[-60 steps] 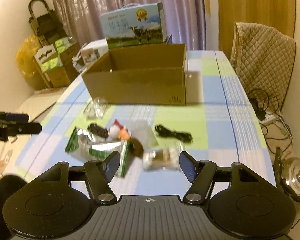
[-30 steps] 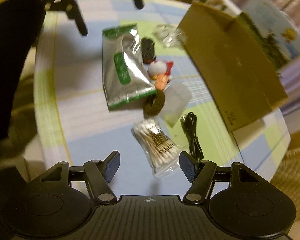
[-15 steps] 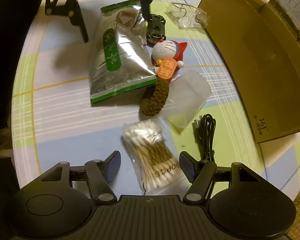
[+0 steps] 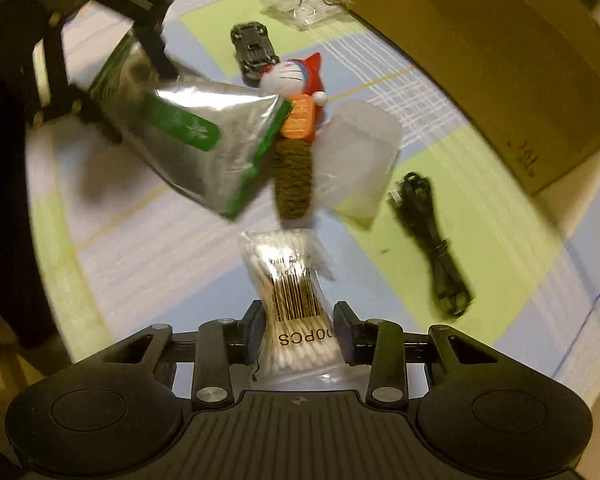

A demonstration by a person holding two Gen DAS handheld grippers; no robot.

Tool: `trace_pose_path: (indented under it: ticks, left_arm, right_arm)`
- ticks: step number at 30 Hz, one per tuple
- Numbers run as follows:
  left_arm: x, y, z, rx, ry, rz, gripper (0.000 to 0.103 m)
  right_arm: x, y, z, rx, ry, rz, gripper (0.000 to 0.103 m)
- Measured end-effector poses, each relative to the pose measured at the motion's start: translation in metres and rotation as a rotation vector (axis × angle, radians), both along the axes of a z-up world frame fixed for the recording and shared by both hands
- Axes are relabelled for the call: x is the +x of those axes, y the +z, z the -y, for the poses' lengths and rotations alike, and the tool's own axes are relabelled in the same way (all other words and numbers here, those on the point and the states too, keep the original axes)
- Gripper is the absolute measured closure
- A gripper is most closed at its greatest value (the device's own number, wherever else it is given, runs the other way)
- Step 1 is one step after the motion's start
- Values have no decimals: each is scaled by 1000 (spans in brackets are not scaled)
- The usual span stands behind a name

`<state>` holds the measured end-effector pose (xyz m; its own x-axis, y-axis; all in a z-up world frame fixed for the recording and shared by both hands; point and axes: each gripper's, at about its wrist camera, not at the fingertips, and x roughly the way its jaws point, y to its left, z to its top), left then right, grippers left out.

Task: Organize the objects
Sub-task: 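Grasp the silver tea bag with the left tool while the right tool grasps the cotton swab bag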

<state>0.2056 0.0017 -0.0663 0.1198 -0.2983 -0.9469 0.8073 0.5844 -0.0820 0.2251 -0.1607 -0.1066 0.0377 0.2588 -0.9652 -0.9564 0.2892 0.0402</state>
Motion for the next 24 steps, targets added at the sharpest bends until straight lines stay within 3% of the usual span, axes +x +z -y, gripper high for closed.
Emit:
trace_pose_path:
  ticks: [3,5,7,12,17,24]
  left_arm:
    - [-5,10,-4,-38,41,-2,30]
    - [-5,18,-6,-54,47,44,22]
    - [-2,20,-6,-50,51,67,17]
    - [17,9,-3,-17,54,55,16]
    - [26,-5,-6,-27,44,-9,15]
    - [23,-19,-9,-22,36,-62,18]
  right_arm:
    - [-2,5,1,29,-43,15,66]
    - [-3,7,4,47,-51,22,52]
    - [-5,7,6,54,-47,19,47]
    - [-10,1,9,43,-34,42,46]
    - [-13,-6,10,39,-28,58,46]
    - [-6,-9,3,24,-52,23,49]
